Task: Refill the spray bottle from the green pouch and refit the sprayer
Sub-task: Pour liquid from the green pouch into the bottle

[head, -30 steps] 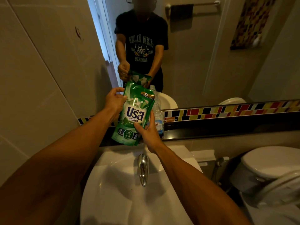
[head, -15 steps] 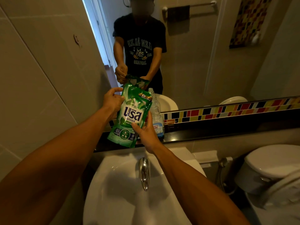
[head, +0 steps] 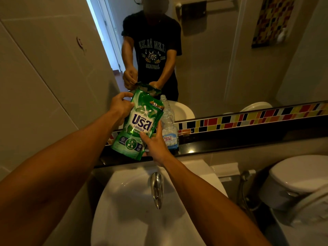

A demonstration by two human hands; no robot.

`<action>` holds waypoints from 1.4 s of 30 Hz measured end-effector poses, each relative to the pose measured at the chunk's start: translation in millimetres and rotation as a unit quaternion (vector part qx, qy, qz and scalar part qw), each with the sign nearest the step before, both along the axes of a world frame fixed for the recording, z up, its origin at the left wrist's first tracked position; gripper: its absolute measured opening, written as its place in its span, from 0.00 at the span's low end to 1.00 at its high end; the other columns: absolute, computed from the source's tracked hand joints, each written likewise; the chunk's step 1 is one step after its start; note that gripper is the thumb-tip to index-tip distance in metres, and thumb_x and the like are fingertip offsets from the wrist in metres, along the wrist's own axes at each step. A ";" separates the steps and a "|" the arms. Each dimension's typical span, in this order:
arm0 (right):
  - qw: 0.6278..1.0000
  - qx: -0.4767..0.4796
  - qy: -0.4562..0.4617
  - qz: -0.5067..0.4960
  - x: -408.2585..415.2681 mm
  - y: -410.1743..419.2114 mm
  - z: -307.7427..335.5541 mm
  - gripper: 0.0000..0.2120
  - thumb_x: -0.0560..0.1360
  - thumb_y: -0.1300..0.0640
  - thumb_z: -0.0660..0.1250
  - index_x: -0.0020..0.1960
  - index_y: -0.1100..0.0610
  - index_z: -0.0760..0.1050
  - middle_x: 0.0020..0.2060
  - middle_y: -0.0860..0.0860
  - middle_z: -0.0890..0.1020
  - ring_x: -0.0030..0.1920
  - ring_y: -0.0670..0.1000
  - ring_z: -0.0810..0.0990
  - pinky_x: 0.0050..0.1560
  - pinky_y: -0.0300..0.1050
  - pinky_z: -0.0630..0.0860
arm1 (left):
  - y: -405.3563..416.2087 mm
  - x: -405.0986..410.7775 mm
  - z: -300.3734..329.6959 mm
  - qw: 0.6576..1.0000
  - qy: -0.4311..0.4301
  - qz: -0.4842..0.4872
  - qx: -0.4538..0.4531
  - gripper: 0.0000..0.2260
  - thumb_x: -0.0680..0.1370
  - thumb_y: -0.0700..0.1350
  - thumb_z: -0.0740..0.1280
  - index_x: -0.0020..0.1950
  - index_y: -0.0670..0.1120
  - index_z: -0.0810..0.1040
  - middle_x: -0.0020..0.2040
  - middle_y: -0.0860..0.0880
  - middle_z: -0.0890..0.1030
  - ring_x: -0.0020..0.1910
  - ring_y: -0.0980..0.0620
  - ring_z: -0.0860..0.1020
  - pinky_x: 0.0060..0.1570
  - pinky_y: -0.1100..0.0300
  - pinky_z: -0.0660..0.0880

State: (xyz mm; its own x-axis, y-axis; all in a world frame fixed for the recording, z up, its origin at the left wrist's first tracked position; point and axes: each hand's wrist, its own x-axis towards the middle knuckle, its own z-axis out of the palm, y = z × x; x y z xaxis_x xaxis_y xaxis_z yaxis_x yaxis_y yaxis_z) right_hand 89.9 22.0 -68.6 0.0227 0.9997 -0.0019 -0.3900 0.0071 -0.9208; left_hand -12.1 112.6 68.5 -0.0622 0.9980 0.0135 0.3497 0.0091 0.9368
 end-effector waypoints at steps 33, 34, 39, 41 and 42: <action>0.998 -0.044 0.048 0.018 -3.0 -6.4 10.1 0.40 0.82 0.57 0.69 0.80 0.32 0.49 0.71 0.50 0.76 0.61 0.55 0.83 0.47 0.64 0.86 | 2.0 8.1 9.6 0.999 0.047 -0.020 -0.001 0.15 0.77 0.33 0.67 0.59 0.49 0.75 0.43 0.46 0.79 0.38 0.49 0.80 0.33 0.57 0.77; 0.998 -0.042 0.048 0.018 -3.2 -6.4 10.5 0.40 0.82 0.57 0.69 0.80 0.32 0.50 0.70 0.49 0.77 0.60 0.54 0.83 0.45 0.62 0.86 | 1.3 8.3 10.6 0.999 0.048 -0.019 -0.001 0.15 0.77 0.33 0.67 0.59 0.50 0.75 0.43 0.46 0.78 0.37 0.49 0.79 0.33 0.57 0.77; 0.998 -0.036 0.048 0.020 -3.8 -7.7 13.2 0.38 0.82 0.58 0.69 0.79 0.32 0.51 0.70 0.48 0.77 0.60 0.53 0.82 0.42 0.58 0.86 | -0.2 8.2 12.9 0.999 0.047 -0.018 -0.001 0.16 0.78 0.33 0.66 0.61 0.49 0.75 0.46 0.45 0.78 0.39 0.49 0.79 0.33 0.57 0.76; 0.998 -0.039 0.049 0.019 -3.8 -8.7 14.0 0.39 0.82 0.58 0.69 0.80 0.32 0.51 0.68 0.47 0.78 0.59 0.53 0.83 0.41 0.58 0.86 | -1.3 8.6 13.4 0.999 0.048 -0.017 -0.003 0.16 0.78 0.33 0.66 0.62 0.49 0.75 0.47 0.45 0.78 0.39 0.49 0.79 0.34 0.57 0.77; 0.998 -0.040 0.050 0.019 -4.0 -9.3 14.3 0.39 0.82 0.58 0.69 0.80 0.32 0.51 0.65 0.45 0.78 0.58 0.52 0.83 0.40 0.57 0.86 | -1.7 8.8 13.7 0.999 0.047 -0.017 -0.004 0.16 0.78 0.33 0.66 0.62 0.48 0.75 0.47 0.45 0.78 0.39 0.49 0.79 0.35 0.56 0.78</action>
State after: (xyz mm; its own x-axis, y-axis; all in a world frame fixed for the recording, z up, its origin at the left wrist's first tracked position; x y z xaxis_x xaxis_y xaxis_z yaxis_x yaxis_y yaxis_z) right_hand 85.9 12.7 -54.3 -0.0193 0.9964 -0.0826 -0.4784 -0.0817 -0.8743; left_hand -3.3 110.8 82.2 -0.0265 0.9996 0.0097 0.4364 0.0028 0.8997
